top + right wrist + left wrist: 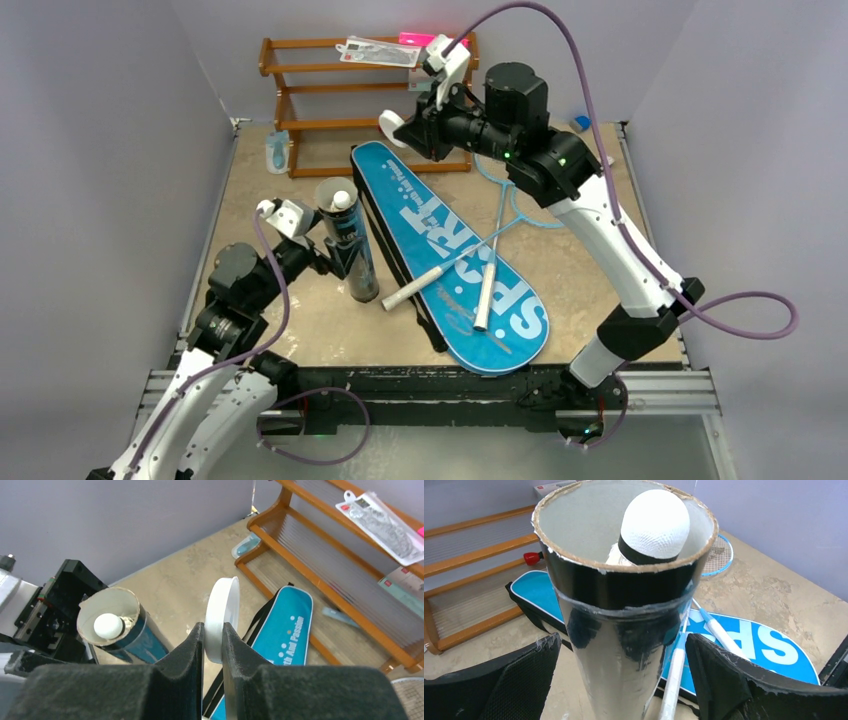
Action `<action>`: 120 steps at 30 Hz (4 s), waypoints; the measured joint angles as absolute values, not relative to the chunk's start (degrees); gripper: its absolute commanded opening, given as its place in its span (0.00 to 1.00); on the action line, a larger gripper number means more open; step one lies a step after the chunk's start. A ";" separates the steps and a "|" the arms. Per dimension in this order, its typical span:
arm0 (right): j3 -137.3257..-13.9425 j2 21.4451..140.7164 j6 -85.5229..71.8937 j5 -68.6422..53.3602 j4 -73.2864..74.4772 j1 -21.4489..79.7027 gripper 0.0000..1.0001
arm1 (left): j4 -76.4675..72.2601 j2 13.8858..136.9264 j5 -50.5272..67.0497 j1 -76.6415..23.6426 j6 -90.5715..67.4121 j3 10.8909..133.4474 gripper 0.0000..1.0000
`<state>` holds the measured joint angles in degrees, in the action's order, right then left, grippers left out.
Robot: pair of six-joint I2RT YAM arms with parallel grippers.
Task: Pack up the badminton gear
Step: Close the lid on the shuttle tube.
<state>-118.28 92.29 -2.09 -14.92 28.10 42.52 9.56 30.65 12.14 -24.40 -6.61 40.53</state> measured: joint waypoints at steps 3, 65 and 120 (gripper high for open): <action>-121.34 94.08 0.73 -11.94 28.88 44.97 0.15 | 7.64 32.14 12.05 -24.40 -6.11 40.23 0.93; -107.28 90.65 34.59 9.65 17.69 69.34 0.16 | -2.48 37.15 16.73 -24.38 -1.32 37.60 0.52; -110.45 90.08 7.55 -15.94 16.88 56.23 0.11 | -1.08 36.64 17.69 -24.38 -4.40 37.65 0.53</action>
<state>-110.45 90.08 7.55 -15.94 16.88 56.23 -1.08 36.64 17.69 -24.38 -4.40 37.65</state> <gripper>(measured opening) 0.231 0.651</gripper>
